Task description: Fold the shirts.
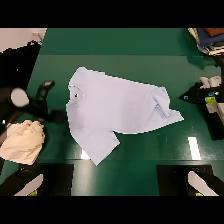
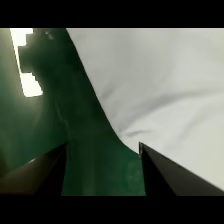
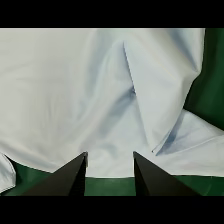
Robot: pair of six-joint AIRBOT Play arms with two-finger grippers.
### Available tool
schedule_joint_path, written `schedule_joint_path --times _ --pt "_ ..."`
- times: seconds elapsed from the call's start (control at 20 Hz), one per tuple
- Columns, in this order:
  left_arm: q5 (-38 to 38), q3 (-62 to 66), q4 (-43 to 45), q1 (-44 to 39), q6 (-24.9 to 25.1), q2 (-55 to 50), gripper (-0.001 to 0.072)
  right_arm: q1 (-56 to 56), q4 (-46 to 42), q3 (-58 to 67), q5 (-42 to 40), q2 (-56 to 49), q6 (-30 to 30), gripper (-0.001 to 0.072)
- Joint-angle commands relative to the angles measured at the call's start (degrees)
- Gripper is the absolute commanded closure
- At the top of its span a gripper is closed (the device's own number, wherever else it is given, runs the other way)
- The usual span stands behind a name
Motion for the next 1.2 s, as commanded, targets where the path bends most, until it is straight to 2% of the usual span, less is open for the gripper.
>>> schedule_joint_path --times 0.0,0.15,0.3,0.35,0.45,0.6,0.65,0.7,0.75,0.8,0.95,1.15 --pt "5.3 -11.3 -7.9 0.0 -2.9 4.2 0.0151 -0.7 0.2 -2.4 -1.0 2.9 -0.3 0.0369" --pt "13.6 -15.7 -14.1 0.0 -2.9 4.2 0.0151 -0.7 0.2 -2.4 -1.0 2.9 -0.3 0.0369" --pt "18.2 -18.3 -16.9 0.0 -2.9 4.2 0.0152 -0.7 0.2 -2.4 -0.9 2.9 -0.3 0.0369" --pt "19.4 -18.8 -17.2 0.0 -2.9 4.2 0.0156 -0.7 0.2 -2.4 -1.0 2.9 -0.3 0.0369" --pt "20.6 -19.0 -18.1 0.0 -2.9 4.0 0.0222 -0.7 0.2 -2.4 -1.0 2.9 -0.3 0.0369" --pt "21.2 -19.0 -18.4 0.0 -2.9 3.7 0.0223 -0.7 0.2 -2.4 -1.0 2.9 -0.3 0.0369" --pt "21.2 -19.0 -18.7 0.0 -2.9 3.7 0.0266 -0.7 0.2 -2.4 -0.8 2.9 -0.3 0.037" --pt "21.0 -19.0 -18.8 0.0 -2.8 3.7 0.0497 -0.7 0.2 -2.4 -0.5 2.9 -0.3 0.0369" --pt "21.0 -19.0 -18.8 0.0 -2.4 3.7 0.0663 -0.7 0.1 -2.4 -0.2 2.9 -0.3 0.0369" --pt "21.2 -19.0 -18.8 0.0 -2.4 3.7 0.0683 -0.7 -0.1 -2.4 0.1 2.9 -0.3 0.0369" --pt "20.9 -16.2 -17.3 0.0 -2.2 3.7 0.0683 -2.3 -2.3 -2.5 2.0 2.0 -0.3 0.0369" --pt "18.2 -5.4 -11.8 0.0 3.2 3.7 0.0683 -12.0 -2.3 -6.5 4.4 -3.2 -1.0 0.0369"
